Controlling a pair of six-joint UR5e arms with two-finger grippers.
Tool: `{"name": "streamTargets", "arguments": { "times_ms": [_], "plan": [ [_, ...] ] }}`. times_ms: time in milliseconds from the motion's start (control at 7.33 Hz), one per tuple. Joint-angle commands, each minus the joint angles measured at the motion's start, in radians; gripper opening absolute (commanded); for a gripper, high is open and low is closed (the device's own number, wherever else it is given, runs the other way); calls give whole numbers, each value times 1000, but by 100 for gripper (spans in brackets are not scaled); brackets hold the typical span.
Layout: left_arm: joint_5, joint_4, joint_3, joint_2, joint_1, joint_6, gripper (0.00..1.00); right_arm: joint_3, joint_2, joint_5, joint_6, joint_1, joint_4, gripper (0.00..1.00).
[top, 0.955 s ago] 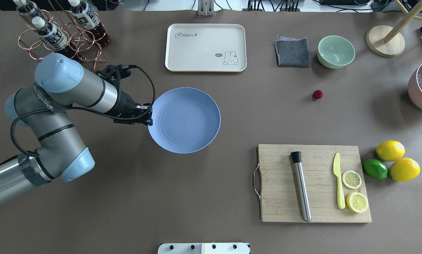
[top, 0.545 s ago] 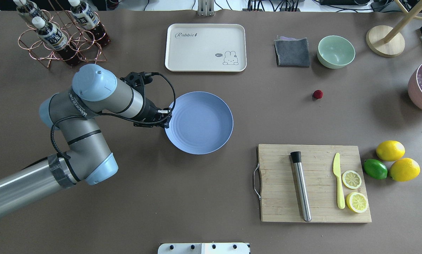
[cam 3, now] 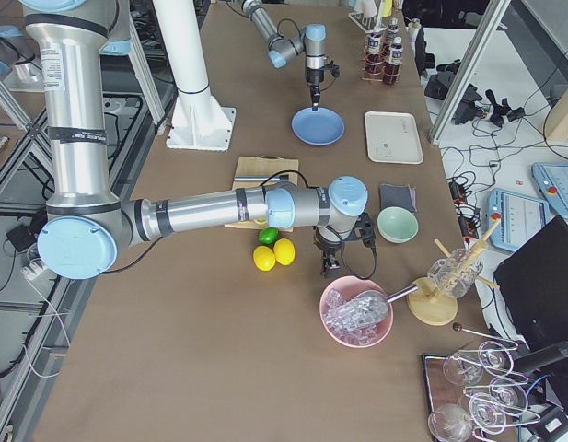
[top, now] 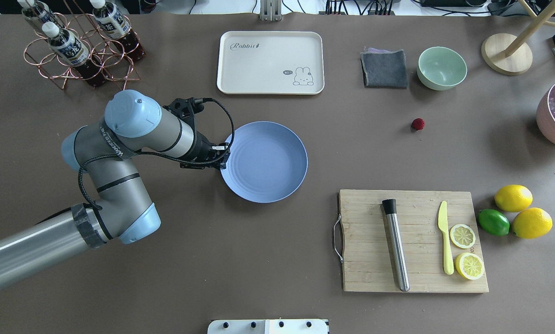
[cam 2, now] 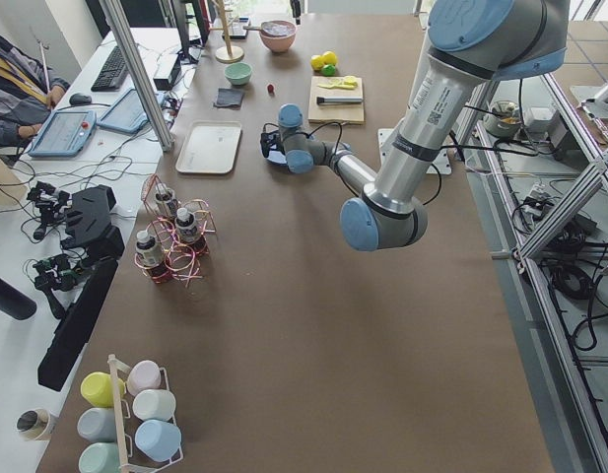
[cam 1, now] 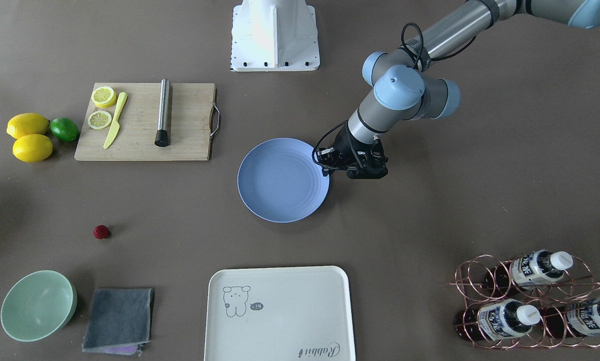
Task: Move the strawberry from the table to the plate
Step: 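Slide the blue plate with the left gripper toward the table center, then release the plate and withdraw the left gripper while the right gripper reaches toward the strawberry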
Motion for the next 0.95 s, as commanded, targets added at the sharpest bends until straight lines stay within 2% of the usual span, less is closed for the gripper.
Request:
{"name": "streamTargets", "arguments": {
  "times_ms": [0,136,273,545,682,818],
  "plan": [
    [-6,2,-13,-1,-1,-13,70,10,38,-1,111,-44,2,100],
    [-4,8,-28,5,-9,-12,70,10,78,-4,177,-85,2,100],
    [-9,13,-89,42,-33,-13,70,4,128,-7,249,-131,2,100],
    [-71,13,-230,191,-120,-3,70,-14,213,-22,353,-220,2,100],
    [-134,13,-289,254,-174,19,70,-34,254,-34,430,-259,26,100],
    [-170,13,-306,307,-226,102,70,-75,261,-63,525,-303,139,100]
  ]
}}
